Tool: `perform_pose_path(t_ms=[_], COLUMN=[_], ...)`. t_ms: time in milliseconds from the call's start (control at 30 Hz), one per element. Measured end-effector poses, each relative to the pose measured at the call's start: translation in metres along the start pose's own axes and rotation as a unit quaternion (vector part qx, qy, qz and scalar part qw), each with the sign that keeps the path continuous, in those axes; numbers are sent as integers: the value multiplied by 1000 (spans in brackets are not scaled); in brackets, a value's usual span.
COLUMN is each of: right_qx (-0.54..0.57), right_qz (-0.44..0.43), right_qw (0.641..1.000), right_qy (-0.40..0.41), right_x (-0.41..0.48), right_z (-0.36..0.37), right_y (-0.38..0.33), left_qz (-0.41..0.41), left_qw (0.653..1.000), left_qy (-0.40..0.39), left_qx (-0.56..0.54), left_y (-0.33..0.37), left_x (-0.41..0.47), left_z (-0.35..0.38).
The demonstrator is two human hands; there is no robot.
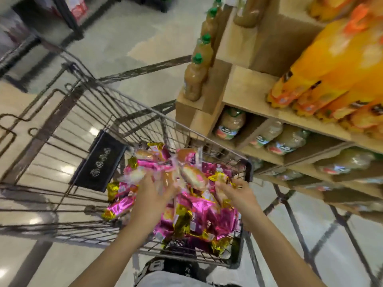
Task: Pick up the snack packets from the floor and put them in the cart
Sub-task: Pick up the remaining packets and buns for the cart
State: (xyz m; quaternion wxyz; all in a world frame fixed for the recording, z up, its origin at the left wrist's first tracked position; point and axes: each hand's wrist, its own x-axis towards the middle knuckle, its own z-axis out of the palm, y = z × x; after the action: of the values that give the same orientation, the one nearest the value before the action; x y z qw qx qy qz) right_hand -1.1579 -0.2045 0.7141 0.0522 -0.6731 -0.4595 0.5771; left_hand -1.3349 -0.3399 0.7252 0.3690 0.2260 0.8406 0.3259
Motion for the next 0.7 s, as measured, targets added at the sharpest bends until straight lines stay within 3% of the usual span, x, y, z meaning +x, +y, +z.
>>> perform_pose_path(t_ms=[133,333,567,700], right_qx=[-7,-233,-289,-269], right_qz=[-22,-62,-6,48], right_qw=[998,968,941,930], right_qy=[58,68,178,245], right_x=[-29,-91,-191,-249], right_z=[-45,-115,-176,-201], right_y=[32,116,259,330], left_qz=[121,249,361,411], left_qw=[974,856,734,688], left_qy=[-84,-139,-204,-224], left_qx=[174,432,537,554], left_y=[17,20,20,17], left_x=[-30,-96,-193,-255], left_z=[29,90,164,204])
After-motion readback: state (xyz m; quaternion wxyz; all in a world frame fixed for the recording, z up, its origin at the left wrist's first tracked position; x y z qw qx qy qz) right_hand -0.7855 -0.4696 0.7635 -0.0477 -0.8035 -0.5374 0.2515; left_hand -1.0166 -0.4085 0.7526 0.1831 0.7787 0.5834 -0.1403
